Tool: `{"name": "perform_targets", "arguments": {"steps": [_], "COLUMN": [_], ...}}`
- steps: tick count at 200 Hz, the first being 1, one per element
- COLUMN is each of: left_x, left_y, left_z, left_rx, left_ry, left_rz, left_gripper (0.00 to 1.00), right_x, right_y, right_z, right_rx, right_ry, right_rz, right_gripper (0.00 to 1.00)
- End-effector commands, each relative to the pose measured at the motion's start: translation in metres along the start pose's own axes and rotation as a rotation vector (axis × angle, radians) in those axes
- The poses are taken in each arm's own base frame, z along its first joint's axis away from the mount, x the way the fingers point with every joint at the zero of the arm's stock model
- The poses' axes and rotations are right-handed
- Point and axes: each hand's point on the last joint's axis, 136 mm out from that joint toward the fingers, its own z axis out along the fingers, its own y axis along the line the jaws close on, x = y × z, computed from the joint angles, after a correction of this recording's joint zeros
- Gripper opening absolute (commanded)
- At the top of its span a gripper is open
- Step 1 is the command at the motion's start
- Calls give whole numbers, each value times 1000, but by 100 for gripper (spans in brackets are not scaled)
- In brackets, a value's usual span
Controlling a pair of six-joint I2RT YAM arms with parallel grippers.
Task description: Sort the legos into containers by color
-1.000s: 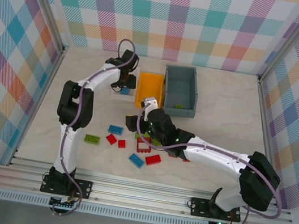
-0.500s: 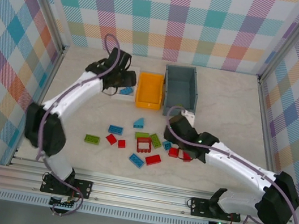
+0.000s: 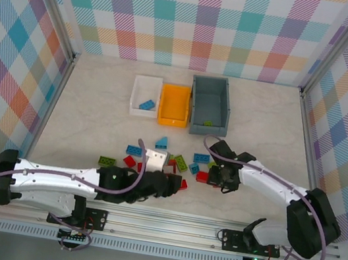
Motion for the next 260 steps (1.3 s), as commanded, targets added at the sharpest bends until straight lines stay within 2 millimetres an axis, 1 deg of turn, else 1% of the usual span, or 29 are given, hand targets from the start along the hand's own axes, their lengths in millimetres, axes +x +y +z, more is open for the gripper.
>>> {"name": "perform_targets", "arguments": {"steps": [1,17,34,51,64,80,88,96,113,125,135,145,165,177,190,200,214,217,229,244,260], "left_x": [-13,-4,2,3,1,-6,-11,-21,-48,-69,-86,-100,-122,-133,-142,-148,-153,-154,-157,-160,-160], "left_y": [-12,-15,-18,-18,-17,-16,-11,-9,-5,-1,6,15,34,42,49,55,60,61,62,63,65], "left_z": [-10,-9,-8,-8,-9,-16,-22,-30,-51,-68,-81,-88,-89,-85,-80,-77,-72,-71,-66,-61,-55], "left_rx": [11,13,13,9,5,-9,-37,-51,-79,-106,-129,-146,-148,-128,-127,-136,-139,-138,-133,-133,-137], "left_ry": [-143,-128,-123,-124,-130,-152,-167,-188,-252,-304,-334,-338,-315,-288,-266,-260,-247,-246,-238,-233,-226], "left_rz": [-104,-98,-91,-88,-85,-76,-51,-41,-23,1,7,-7,-53,-91,-120,-133,-153,-158,-166,-172,-175], "left_gripper": [69,69,69,69,68,68,68,68,68,70,72,72,72,72,72,72,72,72,72,72,72], "right_x": [4,2,-2,-5,-7,-8,-9,-11,-19,-29,-40,-54,-88,-112,-137,-155,-178,-182,-197,-210,-217], "right_y": [2,-1,-1,-1,-2,-4,-5,-1,25,51,75,102,155,179,196,206,213,216,221,227,229], "right_z": [11,17,18,19,17,7,-4,-19,-58,-79,-89,-95,-99,-97,-89,-81,-68,-68,-59,-44,-30], "right_rx": [-15,-4,-10,-2,6,15,27,33,2,-46,-90,-130,-188,-180,-172,-169,-148,-148,-141,-143,-129], "right_ry": [57,70,56,40,33,0,-34,-81,-189,-220,-226,-232,-243,-254,-249,-239,-227,-229,-220,-200,-173], "right_rz": [-33,-23,-21,-24,-29,-41,-57,-88,-171,-202,-223,-240,-265,-269,-248,-228,-200,-195,-178,-161,-145], "right_gripper": [54,51,48,43,36,30,29,28,29,30,30,29,29,29,29,28,28,28,28,28,28]}}
